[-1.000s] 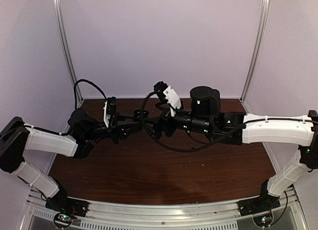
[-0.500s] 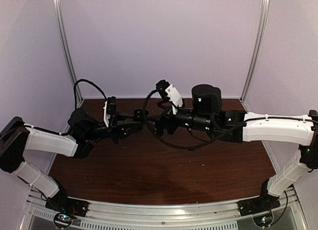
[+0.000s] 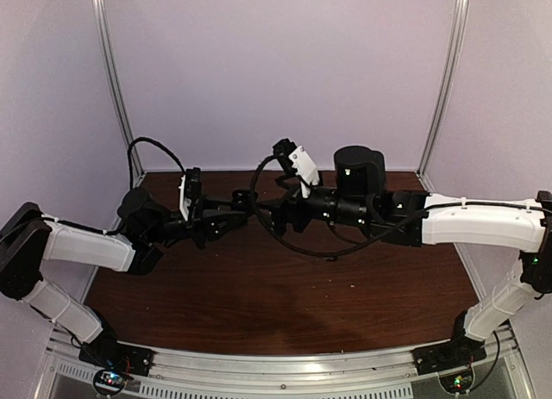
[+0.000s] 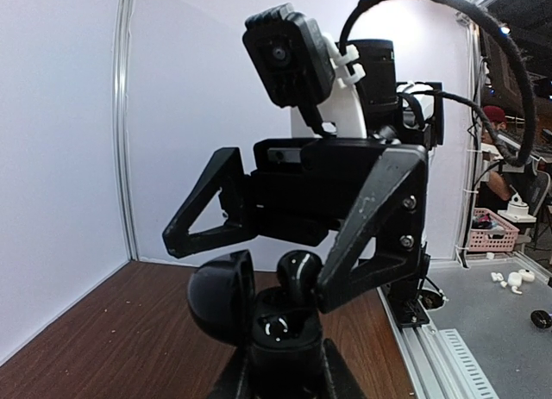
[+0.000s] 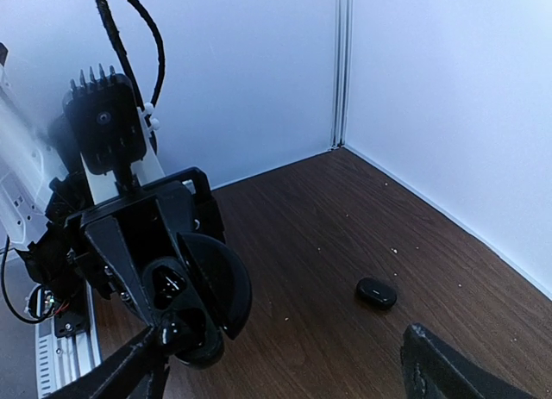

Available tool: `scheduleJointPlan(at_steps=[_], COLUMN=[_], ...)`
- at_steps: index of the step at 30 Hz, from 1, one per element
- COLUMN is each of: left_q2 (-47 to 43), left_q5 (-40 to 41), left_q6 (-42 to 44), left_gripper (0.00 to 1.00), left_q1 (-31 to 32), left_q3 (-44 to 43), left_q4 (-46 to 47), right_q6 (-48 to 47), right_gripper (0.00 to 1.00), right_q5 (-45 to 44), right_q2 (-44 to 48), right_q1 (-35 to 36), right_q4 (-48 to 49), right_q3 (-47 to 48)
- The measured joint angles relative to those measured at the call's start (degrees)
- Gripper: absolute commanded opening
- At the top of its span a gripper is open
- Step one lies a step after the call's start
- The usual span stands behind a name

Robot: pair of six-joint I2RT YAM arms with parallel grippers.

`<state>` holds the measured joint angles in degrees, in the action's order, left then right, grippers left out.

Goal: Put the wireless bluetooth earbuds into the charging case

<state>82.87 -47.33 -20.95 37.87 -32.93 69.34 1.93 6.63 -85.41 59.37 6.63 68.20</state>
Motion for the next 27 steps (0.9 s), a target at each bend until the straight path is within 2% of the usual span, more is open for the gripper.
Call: scheduleJointPlan(at_steps=[27], left_q2=[0.07], left_q5=[-1.53], left_q6=[-1.05], left_gripper=[0.00], left_q1=[0.02], left_q3=[0.00], left_q4=[3.67], right_q6=[-0.11], right_gripper=[0.94], right_q5=[5.51], right_q2=[1.84], right_q1=[-2.64], right_q4=[-0.35], right_q3=[-2.82])
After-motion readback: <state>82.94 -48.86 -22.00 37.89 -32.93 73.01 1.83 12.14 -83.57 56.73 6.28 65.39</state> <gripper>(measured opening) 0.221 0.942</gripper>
